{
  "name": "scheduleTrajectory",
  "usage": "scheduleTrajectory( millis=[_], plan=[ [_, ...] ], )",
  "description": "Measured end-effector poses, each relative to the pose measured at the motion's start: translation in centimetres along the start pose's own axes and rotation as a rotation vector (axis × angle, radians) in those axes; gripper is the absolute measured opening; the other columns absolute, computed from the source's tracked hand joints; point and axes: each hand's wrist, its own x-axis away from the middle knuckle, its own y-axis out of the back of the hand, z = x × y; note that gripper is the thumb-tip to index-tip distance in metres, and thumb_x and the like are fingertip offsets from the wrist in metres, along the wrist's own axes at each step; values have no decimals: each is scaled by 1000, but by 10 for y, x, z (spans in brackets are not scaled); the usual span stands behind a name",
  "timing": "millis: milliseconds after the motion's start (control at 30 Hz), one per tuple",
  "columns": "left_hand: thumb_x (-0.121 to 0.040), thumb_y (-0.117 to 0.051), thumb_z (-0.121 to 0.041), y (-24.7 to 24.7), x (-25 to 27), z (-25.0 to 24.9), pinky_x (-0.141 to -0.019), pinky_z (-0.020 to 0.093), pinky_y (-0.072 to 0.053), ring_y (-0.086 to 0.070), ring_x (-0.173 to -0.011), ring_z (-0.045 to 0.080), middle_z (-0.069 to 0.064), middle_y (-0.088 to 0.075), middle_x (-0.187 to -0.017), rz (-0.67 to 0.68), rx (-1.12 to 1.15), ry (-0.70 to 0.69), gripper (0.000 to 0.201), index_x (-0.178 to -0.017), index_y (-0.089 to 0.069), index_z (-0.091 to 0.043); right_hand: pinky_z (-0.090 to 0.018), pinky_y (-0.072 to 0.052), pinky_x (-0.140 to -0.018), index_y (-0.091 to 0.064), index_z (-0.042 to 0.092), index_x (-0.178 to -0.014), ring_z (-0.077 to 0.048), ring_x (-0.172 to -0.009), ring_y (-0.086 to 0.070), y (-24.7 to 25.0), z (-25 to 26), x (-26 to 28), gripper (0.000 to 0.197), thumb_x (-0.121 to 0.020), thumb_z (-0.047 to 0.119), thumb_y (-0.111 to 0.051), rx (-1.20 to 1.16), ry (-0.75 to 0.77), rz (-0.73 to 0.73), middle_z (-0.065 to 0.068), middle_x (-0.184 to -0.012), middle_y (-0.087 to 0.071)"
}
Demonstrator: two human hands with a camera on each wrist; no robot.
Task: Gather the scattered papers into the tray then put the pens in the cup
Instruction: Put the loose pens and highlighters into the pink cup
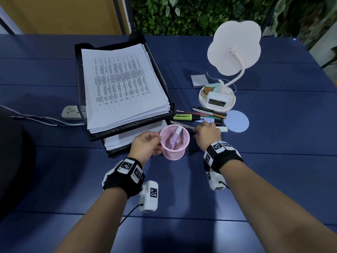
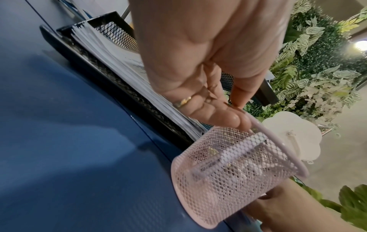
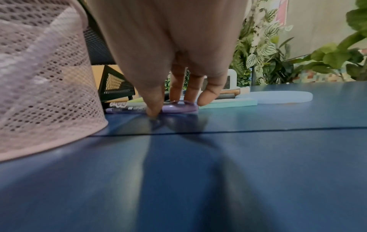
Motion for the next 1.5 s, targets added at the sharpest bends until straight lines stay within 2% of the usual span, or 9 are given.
scheduleTrajectory(
  millis=[333,533,633,733,867,1000,1167,1267,1500],
  plan=[
    [-90,-57,-1,-3,3,-1,-43,18,-49,-58,-42,10,5,-61,-57,1,33,-7,15,-78,-58,-10,-41,-45,-82,-58,1,-108,-36,-110,-47,-11,-5,16,24,-94,18,-48,-15,1,10,-17,-115,-49],
    [-90,-56,-1,-6,4,-1,-43,18,-50,-58,-41,9,9,-60,-63,10,34,0,14,-80,-57,-10,-32,-48,-72,-51,12,-90,-25,-76,-61,24,-3,26,5,-85,13,-53,-823,-219,-294,-12,-81,-66],
    [-91,-55,0,-10,5,-2,-41,18,-49,-58,-40,8,7,-60,-62,1,45,5,17,-78,-56,-11,-31,-47,-69,-47,33,-82,-20,-69,-59,53,11,36,16,-79,17,-51,-1147,-163,-402,-4,-70,-71],
    [-91,-54,1,-14,6,-3,-40,17,-49,-58,-38,8,6,-60,-60,-9,49,9,18,-77,-55,-12,-18,-47,-59,-48,25,-81,-10,-64,-61,69,23,44,19,-91,9,-51,-1274,-73,-401,4,-67,-64],
    [-91,-54,0,-17,6,-3,-41,18,-49,-58,-39,8,7,-60,-62,-8,32,12,19,-77,-54,-12,-34,-53,-73,-55,19,-80,-16,-71,-60,58,26,46,12,-91,22,-53,-1063,1,-212,-2,-73,-65],
    [-91,-54,0,-18,7,-3,-42,18,-50,-59,-40,8,3,-62,-57,-7,29,9,19,-77,-54,-13,-27,-43,-73,-62,19,-84,-20,-78,-55,36,23,46,8,-88,24,-58,-733,38,-86,-10,-90,-63],
    [-91,-53,1,-15,7,-3,-42,18,-50,-59,-40,8,9,-59,-64,0,10,4,18,-78,-53,-12,-34,-47,-81,-65,23,-80,-16,-78,-58,28,15,45,45,-93,56,-37,-1001,-47,-71,0,-83,-64],
    [-92,-52,1,-12,8,-3,-42,18,-50,-59,-39,8,10,-58,-64,-1,-3,3,18,-79,-52,-12,-34,-46,-82,-65,20,-81,-18,-75,-58,27,9,35,44,-100,42,-33,-1044,-191,-151,-2,-80,-62],
    [-91,-50,3,-7,9,-5,-41,18,-49,-58,-39,9,10,-57,-63,9,-4,8,20,-78,-51,-11,-32,-48,-82,-71,8,-101,-34,-100,-61,-1,2,0,22,-90,11,-53,-454,-150,-78,-16,-106,-68]
  ],
)
